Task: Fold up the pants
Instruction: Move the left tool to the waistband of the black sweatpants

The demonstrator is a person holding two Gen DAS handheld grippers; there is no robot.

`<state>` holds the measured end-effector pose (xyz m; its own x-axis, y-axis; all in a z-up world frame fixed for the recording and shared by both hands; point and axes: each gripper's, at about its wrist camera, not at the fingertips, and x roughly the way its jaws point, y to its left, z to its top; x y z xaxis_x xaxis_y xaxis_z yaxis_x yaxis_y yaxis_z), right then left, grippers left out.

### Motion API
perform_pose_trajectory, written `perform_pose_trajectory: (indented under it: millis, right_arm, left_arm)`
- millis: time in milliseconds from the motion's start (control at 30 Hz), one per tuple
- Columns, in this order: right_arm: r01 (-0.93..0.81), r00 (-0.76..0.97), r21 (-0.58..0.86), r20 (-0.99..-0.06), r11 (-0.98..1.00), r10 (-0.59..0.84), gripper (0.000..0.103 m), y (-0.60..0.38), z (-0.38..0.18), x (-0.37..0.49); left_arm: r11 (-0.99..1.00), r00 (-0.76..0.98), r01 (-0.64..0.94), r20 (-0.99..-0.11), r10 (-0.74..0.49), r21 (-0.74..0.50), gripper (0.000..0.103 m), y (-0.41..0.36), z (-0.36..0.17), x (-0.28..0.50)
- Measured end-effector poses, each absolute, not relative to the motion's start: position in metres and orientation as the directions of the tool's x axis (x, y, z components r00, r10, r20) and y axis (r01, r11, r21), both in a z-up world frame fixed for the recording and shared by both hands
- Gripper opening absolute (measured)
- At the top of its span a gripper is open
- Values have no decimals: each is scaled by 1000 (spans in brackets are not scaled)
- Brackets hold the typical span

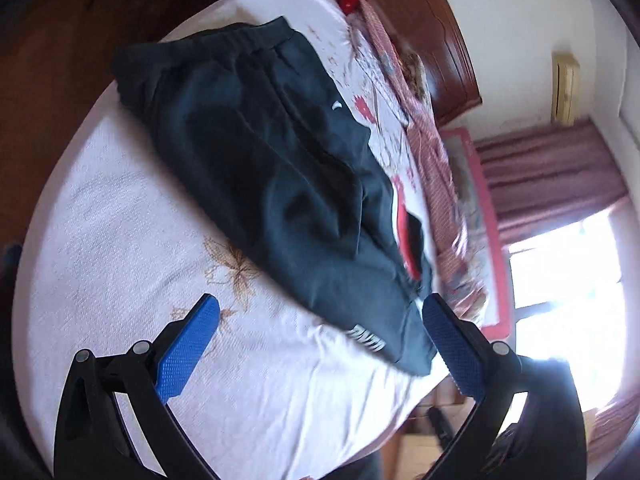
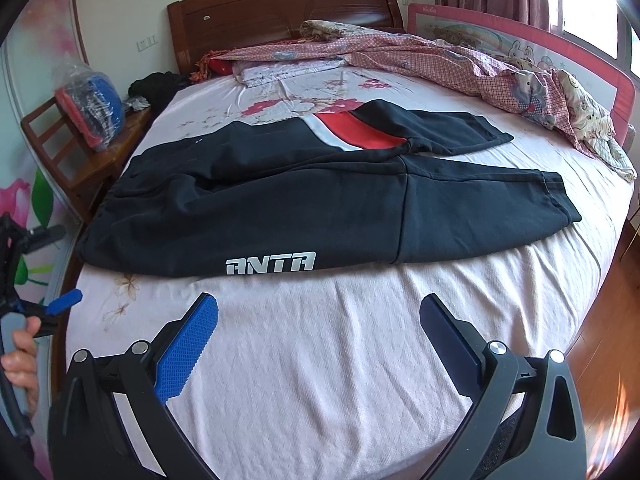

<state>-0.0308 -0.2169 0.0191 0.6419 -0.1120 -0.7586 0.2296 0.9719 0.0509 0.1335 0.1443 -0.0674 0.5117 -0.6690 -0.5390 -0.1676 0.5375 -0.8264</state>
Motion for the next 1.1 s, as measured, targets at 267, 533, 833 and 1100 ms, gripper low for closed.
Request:
perform_pose_trajectory:
  millis: [267, 533, 833, 1100]
  right_arm:
    - [223, 618, 35, -778, 974, -113, 100, -214, 12, -20]
    - [220, 596, 33, -796, 975, -107, 100, -213, 5, -9]
    - [180, 578, 22, -811, 983, -88, 100, -201, -2, 0]
    - [264, 541, 202, -840, 943, 28, 100, -246, -13, -3]
  left_arm:
    - [350, 573, -328, -479, -665, -878, 101, 165, -111, 171]
    - [305, 578, -387, -487, -655, -870, 101, 155, -131, 194]
    - [229, 645, -349, -410, -644, -909, 101, 170, -130, 209]
    - [357, 609, -354, -502, -614, -865, 100, 160, -122, 225]
